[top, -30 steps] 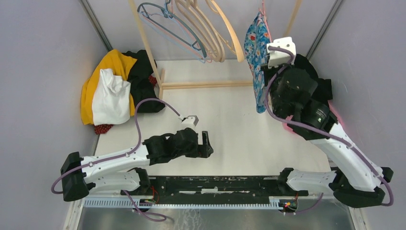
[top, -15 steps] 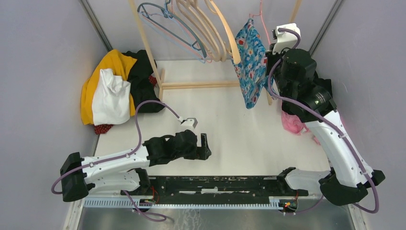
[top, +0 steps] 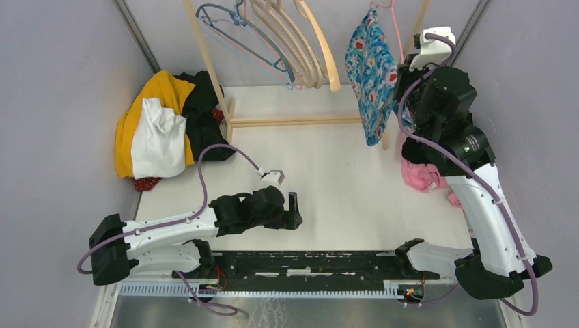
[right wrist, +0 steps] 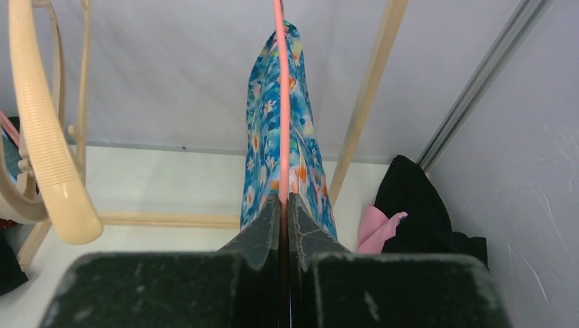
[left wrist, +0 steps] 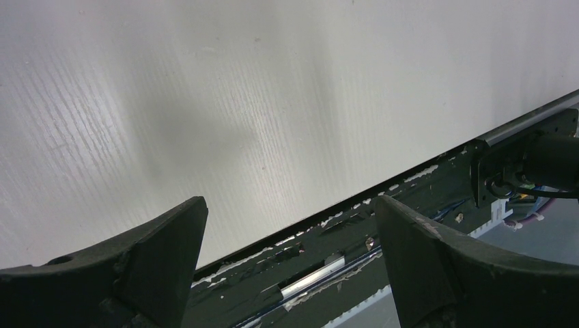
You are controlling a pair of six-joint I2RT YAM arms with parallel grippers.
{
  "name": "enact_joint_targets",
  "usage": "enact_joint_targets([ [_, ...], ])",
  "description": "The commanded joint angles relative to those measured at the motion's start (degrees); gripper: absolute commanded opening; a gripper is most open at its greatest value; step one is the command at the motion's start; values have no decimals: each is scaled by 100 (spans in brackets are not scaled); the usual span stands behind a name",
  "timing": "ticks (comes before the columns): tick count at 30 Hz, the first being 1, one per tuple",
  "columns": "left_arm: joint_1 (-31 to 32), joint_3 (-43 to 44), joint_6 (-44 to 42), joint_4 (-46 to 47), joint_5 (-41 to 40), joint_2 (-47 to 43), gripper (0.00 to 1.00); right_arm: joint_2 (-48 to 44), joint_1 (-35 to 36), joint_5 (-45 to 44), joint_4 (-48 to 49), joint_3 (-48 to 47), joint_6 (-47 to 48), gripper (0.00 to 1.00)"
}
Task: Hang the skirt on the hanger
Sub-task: Place the hanger on the clothesline.
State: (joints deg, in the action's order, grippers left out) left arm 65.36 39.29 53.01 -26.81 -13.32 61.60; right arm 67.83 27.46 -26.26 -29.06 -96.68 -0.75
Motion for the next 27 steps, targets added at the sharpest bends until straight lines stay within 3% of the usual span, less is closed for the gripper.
enact_joint_targets([
  [1,-15,-14,-99,211,8,-21,99,-27,-274,309,762,-444,-162,1],
  [13,-19,44,-89,167,-22,64,99,507,-1359,1362,647,-958,-753,1],
  [27,-15,44,-12,77,-45,-11,99,243,-1798,2114,1007,460,-1271,1],
])
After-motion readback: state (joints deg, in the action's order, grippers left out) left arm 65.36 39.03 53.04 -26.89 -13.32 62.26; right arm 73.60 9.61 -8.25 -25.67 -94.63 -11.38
